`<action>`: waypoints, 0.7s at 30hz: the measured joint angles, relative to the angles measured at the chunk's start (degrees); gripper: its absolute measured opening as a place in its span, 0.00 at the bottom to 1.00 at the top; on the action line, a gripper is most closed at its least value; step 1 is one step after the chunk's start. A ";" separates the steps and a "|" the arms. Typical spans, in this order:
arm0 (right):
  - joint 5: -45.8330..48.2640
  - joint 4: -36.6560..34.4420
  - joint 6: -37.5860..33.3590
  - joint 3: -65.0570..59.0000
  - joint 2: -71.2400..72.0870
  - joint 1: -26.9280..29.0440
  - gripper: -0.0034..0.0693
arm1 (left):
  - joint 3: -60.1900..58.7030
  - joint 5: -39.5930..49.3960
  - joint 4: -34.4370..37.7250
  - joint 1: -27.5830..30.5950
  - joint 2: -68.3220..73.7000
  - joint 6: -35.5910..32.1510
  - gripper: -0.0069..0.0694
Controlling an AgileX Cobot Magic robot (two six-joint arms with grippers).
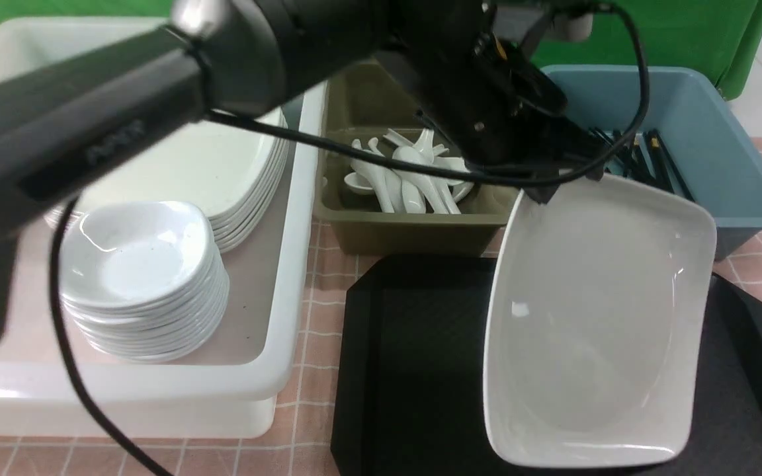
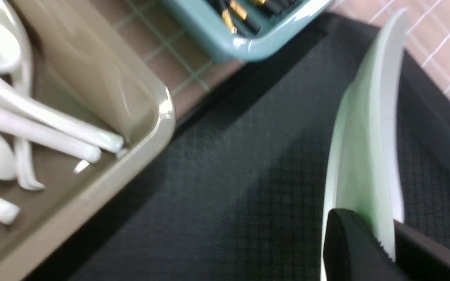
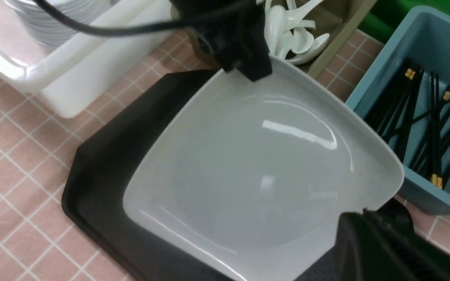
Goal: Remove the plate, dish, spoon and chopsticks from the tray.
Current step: Use the left arm to put the plate into the large storage box on the left
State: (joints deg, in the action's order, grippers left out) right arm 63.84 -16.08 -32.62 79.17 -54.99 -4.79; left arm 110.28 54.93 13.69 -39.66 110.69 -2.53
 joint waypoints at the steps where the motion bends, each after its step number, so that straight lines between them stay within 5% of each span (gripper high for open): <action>1: 0.00 0.00 0.05 0.00 0.00 0.00 0.09 | 0.00 0.00 -0.01 0.08 -0.57 -0.02 0.10; 14: -0.45 -3.78 -0.22 0.00 -0.08 0.00 0.09 | 0.00 1.36 -0.65 5.16 -8.95 -0.02 0.10; 21: 0.42 -10.19 -1.59 3.62 -4.00 0.00 0.09 | -0.06 2.62 1.64 17.37 -15.47 -0.01 0.10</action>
State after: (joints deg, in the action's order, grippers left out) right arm 64.26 -26.27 -34.21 82.78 -58.99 -4.79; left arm 110.22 57.56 15.33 -22.29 95.22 -2.54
